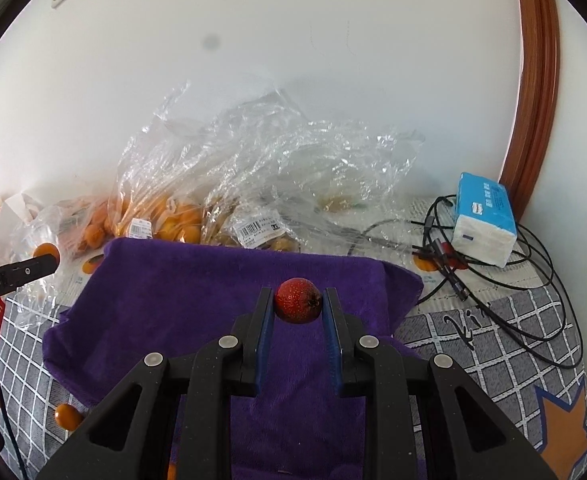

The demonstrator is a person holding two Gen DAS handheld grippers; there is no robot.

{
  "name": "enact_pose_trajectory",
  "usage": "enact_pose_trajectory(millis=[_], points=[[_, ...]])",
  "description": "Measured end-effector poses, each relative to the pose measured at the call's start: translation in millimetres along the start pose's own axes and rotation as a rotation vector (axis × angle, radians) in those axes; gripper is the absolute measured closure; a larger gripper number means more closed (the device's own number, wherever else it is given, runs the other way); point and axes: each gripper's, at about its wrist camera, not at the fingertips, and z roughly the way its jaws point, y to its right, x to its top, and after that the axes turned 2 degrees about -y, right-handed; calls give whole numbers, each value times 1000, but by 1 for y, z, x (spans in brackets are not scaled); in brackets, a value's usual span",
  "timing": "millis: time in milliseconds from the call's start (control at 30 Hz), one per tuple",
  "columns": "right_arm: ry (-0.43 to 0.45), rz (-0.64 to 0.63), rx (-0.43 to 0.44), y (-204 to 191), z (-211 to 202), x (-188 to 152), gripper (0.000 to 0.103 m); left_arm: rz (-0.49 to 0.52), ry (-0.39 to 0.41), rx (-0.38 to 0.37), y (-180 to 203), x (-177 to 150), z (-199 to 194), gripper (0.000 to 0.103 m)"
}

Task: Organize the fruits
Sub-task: 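Lift the kumquat with the left tool while the right tool carries the red fruit over the towel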

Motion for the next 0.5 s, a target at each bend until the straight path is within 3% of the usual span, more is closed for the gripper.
enact_pose_trajectory(millis=[500], points=[[-107, -15, -17, -2, 53, -15, 79, -12, -92, 11, -21, -11, 48, 67]])
